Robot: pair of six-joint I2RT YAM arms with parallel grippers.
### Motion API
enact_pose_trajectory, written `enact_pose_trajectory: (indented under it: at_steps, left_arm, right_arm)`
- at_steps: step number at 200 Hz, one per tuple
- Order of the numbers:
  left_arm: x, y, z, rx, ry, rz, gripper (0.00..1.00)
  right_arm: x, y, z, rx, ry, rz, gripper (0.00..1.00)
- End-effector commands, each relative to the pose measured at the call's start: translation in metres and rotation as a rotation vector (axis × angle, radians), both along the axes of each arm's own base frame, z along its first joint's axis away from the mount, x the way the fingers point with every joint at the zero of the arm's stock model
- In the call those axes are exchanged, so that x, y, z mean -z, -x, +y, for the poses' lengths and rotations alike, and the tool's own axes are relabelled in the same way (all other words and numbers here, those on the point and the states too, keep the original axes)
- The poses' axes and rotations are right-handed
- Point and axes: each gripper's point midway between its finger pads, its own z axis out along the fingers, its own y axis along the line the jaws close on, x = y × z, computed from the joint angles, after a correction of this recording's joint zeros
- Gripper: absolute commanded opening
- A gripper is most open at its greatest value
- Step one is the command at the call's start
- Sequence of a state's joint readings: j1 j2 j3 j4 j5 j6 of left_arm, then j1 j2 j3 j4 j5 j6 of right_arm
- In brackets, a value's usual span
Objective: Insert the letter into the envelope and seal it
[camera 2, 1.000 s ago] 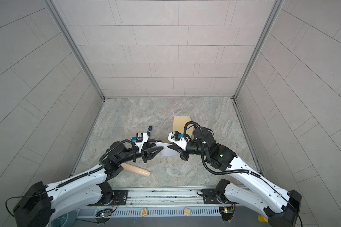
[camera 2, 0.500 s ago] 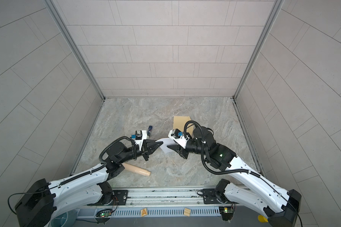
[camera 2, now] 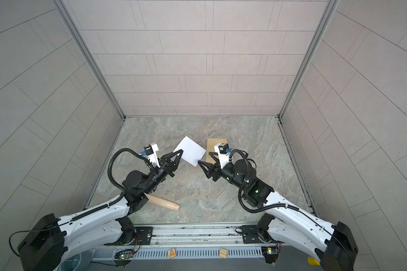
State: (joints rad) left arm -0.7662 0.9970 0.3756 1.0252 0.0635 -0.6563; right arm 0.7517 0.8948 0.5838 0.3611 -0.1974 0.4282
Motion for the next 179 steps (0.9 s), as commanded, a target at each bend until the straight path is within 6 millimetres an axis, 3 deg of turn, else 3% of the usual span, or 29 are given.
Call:
enact_pose_trajectory:
  at_steps: [1, 80, 97, 133, 161, 179]
  left_arm:
    - [-0.039, 0.001, 0.015, -0.015, 0.187, -0.019, 0.0]
    - [-0.049, 0.002, 0.019, 0.04, 0.334, -0.004, 0.0]
    - [-0.05, 0.003, 0.019, 0.048, 0.341, -0.005, 0.0]
    - [-0.048, 0.003, 0.018, 0.054, 0.337, -0.001, 0.0]
    - [-0.04, 0.003, 0.015, 0.056, 0.306, 0.003, 0.0]
    - [-0.036, 0.003, 0.013, 0.062, 0.267, -0.01, 0.19]
  right_arm:
    - [-0.037, -0.006, -0.001, 0.011, -0.273, 0.035, 0.72]
    - [-0.039, -0.009, 0.03, -0.149, -0.508, 0.181, 0.72]
    - [-0.043, -0.008, 0.036, -0.193, -0.545, 0.187, 0.68]
    - [-0.049, -0.006, 0.047, -0.26, -0.58, 0.189, 0.4]
    - [-0.05, -0.006, 0.05, -0.271, -0.548, 0.171, 0.13]
    - [-0.045, -0.006, 0.051, -0.27, -0.466, 0.156, 0.0]
